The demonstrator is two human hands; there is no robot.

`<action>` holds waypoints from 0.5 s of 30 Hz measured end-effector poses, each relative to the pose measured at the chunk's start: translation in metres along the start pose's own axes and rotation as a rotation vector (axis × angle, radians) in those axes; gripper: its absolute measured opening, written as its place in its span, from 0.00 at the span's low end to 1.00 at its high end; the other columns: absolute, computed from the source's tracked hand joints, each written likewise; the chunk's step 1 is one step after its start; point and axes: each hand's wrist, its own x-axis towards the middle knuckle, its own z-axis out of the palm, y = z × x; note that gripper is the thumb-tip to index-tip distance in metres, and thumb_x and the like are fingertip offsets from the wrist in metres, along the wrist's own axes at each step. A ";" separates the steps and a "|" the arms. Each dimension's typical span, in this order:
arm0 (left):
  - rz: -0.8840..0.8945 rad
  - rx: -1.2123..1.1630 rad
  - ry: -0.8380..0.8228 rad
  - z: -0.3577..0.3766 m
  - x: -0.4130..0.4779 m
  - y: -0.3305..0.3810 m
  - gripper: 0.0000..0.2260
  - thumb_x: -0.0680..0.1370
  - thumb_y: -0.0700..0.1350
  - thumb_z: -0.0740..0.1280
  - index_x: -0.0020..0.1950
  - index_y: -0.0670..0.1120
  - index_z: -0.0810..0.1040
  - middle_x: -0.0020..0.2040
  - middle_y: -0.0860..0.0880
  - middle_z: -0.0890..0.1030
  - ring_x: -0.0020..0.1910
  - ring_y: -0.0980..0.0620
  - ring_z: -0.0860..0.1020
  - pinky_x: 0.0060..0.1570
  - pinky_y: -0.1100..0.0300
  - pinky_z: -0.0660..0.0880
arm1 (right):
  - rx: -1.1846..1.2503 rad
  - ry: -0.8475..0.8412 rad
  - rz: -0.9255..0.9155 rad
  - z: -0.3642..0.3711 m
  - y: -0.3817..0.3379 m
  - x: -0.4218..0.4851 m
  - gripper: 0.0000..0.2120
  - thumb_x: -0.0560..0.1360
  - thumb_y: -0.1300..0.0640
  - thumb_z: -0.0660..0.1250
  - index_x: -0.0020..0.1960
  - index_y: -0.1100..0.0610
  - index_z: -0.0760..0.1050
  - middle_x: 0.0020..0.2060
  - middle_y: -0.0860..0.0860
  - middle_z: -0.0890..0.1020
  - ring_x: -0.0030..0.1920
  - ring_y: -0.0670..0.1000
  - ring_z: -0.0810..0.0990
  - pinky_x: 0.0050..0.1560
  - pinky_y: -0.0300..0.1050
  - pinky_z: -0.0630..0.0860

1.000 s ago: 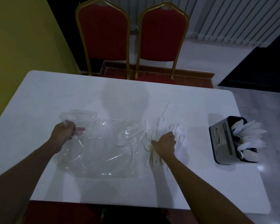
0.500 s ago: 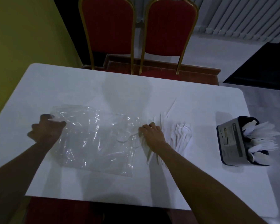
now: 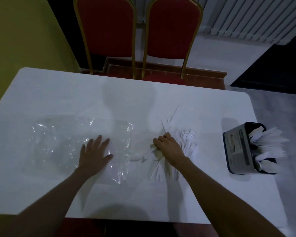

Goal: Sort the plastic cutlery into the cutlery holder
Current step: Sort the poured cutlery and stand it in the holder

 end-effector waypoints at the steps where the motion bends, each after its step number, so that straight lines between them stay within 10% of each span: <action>1: -0.021 -0.012 0.024 -0.002 0.003 -0.006 0.31 0.76 0.63 0.59 0.76 0.57 0.54 0.79 0.51 0.50 0.77 0.45 0.50 0.74 0.44 0.48 | 0.081 0.038 0.046 -0.001 0.001 0.000 0.12 0.64 0.66 0.76 0.41 0.56 0.76 0.33 0.52 0.79 0.39 0.55 0.76 0.30 0.43 0.71; 8: 0.009 -0.170 0.250 -0.008 0.003 0.021 0.21 0.76 0.49 0.64 0.66 0.42 0.72 0.70 0.39 0.69 0.71 0.36 0.63 0.71 0.42 0.60 | 0.750 0.139 0.464 -0.026 -0.011 0.009 0.10 0.74 0.58 0.71 0.43 0.63 0.72 0.31 0.48 0.75 0.31 0.41 0.73 0.35 0.31 0.68; 15: 0.207 -0.248 0.211 -0.012 0.003 0.083 0.18 0.72 0.51 0.57 0.53 0.45 0.80 0.51 0.46 0.78 0.53 0.40 0.73 0.51 0.50 0.71 | 0.717 -0.045 0.714 -0.015 0.000 0.022 0.21 0.70 0.46 0.74 0.52 0.61 0.76 0.43 0.56 0.83 0.40 0.53 0.81 0.47 0.45 0.78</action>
